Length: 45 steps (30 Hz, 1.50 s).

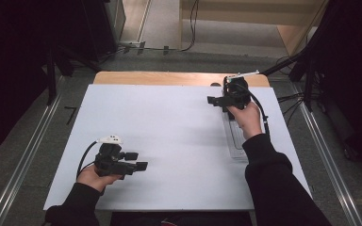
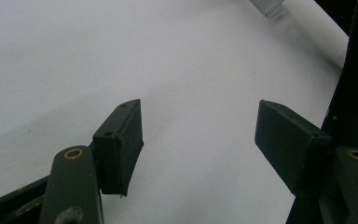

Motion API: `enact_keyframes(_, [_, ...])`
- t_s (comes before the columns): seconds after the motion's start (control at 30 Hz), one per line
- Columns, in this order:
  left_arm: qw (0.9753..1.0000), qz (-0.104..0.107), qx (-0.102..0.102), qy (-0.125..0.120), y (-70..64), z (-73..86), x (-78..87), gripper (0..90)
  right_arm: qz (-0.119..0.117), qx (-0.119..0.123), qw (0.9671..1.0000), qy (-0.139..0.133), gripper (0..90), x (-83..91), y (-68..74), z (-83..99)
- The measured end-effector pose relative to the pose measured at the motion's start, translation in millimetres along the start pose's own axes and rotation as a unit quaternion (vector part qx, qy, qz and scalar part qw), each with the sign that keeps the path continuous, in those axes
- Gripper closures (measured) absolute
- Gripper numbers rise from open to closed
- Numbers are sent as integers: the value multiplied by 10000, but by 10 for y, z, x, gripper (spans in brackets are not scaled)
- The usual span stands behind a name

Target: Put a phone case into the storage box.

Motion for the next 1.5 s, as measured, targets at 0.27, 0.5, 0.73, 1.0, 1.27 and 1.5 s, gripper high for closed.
enact_keyframes(0.27, [10000, -5, 2, -11, 16, -17, 13, 325, -437, 103, 9989, 129, 0, -4, 283, 111])
enact_keyframes(0.5, [10000, 13, -37, 19, 24, -32, 23, 324, -646, 238, 9972, 300, 90, 19, 427, 238])
enact_keyframes(0.73, [10000, 36, -81, 8, 26, -54, 29, 324, -894, 390, 9940, 487, 127, 111, 533, 419])
enact_keyframes(1.0, [9999, 63, -111, 33, 18, -71, 10, 324, -1144, 380, 9919, 399, 159, 243, 592, 546])
enact_keyframes(1.27, [9999, 66, -115, 31, 18, -71, 11, 324, -1194, 565, 9900, 493, 166, 367, 662, 722])
enact_keyframes(1.5, [9999, 71, -104, 21, 12, -71, 4, 324, -1298, 706, 9874, 571, 170, 450, 729, 886])
Point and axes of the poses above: each handheld gripper's, and its own axes: x roughly backward along the jaws, z roughly out of its underside, y roughly to its left, the point moved 8 cm from there along -x, roughly forward along the jaws, and after that the axes turned 4 degrees about z, right-handed, at the moved point
